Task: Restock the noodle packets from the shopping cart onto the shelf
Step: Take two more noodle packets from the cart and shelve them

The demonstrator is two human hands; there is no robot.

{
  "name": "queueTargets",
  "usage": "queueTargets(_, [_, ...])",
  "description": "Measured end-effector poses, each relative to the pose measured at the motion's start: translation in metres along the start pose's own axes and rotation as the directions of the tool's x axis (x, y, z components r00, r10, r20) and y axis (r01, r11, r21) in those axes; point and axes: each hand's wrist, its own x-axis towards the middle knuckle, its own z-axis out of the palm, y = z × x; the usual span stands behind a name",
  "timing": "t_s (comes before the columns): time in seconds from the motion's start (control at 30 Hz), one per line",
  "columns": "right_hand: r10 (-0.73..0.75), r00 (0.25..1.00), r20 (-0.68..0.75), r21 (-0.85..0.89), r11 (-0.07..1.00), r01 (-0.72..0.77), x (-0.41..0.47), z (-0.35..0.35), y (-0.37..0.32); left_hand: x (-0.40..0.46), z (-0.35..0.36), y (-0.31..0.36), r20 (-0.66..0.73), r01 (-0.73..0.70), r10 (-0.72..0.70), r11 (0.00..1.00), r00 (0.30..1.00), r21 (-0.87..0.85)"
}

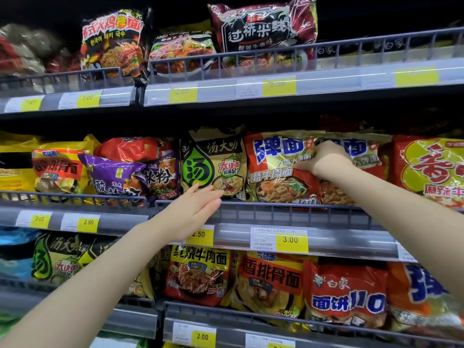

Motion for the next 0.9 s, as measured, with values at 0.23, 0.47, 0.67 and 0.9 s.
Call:
queueTargets(0.23, [-0.01,0.998,-0.057,-0.002,1.0,0.01,-0.006,0.0,0.001,0.001,0.0,0.0,0.005,0.002,-0.002,1.0,1.0,0.006])
queueTargets(0.47, [-0.019,0.999,-0.041,-0.014,1.0,0.019,-0.022,0.0,0.004,0.002,0.0,0.001,0.014,0.006,-0.006,0.999,1.0,0.033])
queueTargets(0.67, [-0.381,0.886,-0.265,-0.35,0.894,0.28,-0.05,0.006,0.008,-0.002,0.0,-0.005,0.045,-0.045,0.037,0.981,0.998,0.189])
queueTargets(0.9, [-0.629,0.768,0.124,-0.134,0.756,0.641,-0.103,0.008,-0.035,-0.013,-0.026,-0.014,-0.085,-0.012,0.031,0.978,0.996,0.209])
